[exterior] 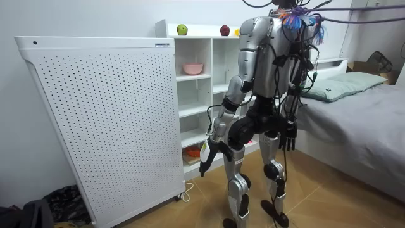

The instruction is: Arrange fruit in the closet

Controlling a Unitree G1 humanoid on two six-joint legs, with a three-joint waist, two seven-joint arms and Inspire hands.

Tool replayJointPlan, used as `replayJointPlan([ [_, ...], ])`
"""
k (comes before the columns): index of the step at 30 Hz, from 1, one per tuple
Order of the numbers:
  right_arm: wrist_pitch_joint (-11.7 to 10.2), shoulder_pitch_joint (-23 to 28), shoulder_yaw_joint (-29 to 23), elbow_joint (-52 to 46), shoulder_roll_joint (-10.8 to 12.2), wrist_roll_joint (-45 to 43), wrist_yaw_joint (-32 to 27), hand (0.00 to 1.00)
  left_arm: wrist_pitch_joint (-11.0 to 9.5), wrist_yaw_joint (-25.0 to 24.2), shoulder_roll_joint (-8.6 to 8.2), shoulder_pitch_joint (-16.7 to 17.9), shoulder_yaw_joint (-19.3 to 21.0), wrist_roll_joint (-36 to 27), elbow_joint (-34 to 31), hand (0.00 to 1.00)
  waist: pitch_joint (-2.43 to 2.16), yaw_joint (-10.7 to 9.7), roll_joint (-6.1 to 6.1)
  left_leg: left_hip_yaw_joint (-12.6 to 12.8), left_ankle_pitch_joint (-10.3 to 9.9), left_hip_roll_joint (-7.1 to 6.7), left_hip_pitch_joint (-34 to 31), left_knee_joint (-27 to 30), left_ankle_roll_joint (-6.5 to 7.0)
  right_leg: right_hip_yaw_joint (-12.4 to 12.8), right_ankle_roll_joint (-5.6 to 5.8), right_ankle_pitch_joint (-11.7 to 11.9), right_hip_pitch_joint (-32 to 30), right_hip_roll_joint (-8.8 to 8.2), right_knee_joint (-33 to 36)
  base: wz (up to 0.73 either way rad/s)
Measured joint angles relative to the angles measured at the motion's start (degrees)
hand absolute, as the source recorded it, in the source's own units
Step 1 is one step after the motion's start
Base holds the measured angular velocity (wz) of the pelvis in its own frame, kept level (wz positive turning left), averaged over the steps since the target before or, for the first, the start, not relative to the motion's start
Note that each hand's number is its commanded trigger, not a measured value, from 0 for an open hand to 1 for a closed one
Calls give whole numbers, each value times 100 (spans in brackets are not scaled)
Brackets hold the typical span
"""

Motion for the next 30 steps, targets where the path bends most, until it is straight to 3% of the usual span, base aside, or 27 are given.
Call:
replayJointPlan([
  [7,-10,-18,-16,-6,0,22,-58,0,1,-1,0,-14,-4,-7,1,0,4,-4,-4,5,0,0,-1,-2,0,6,0,0,2,0,-6,0],
  [11,-54,-13,-255,-9,-6,535,-294,0,-28,2,-5,-55,7,0,-2,0,9,-13,-17,-2,0,-1,-8,-1,0,-13,0,0,13,0,-16,0],
  [17,-52,8,-637,-276,-110,761,-659,0,-141,26,9,-86,122,0,-31,0,63,-28,-32,1,0,-1,-10,-6,0,6,0,0,-24,-1,4,-1],
  [19,-51,16,-915,-741,-203,786,-811,0,-171,28,24,-86,145,-6,-91,0,65,-71,-9,3,0,-1,-16,-32,0,23,0,0,-63,-1,16,-10],
  [20,-150,-4,-1234,-1353,-242,1016,-1019,0,-203,30,26,-86,171,-26,-127,0,57,-113,36,1,1,-1,-19,-58,1,67,5,6,-106,2,9,-18],
  [21,-386,-52,-1355,-1854,-252,1293,-1294,0,-270,43,35,-112,205,-53,-165,0,46,-163,55,2,1,-1,-23,-51,1,69,8,32,-111,3,7,-14],
  [22,-522,-96,-1445,-2420,-246,1512,-1484,0,-288,39,39,-154,245,-58,-304,0,13,-170,66,2,1,-3,-27,-49,1,75,8,32,-121,3,7,-3],
  [25,-661,-154,-1453,-3756,-207,1806,-1679,0,-465,46,38,-309,236,-234,-403,0,-5,-148,87,17,1,-3,-29,-50,1,112,10,38,-125,9,17,-3],
  [27,-948,-201,-1424,-4856,-32,1863,-1851,0,-632,46,36,-361,235,-385,-404,0,-20,-153,84,15,1,0,-7,-53,1,140,7,52,-99,21,5,-7],
  [30,-1010,-157,-1234,-5859,12,1942,-2068,0,-693,46,19,-366,236,-390,-404,0,-30,-140,104,16,1,0,-8,-64,1,131,8,53,-108,22,3,-1],
])
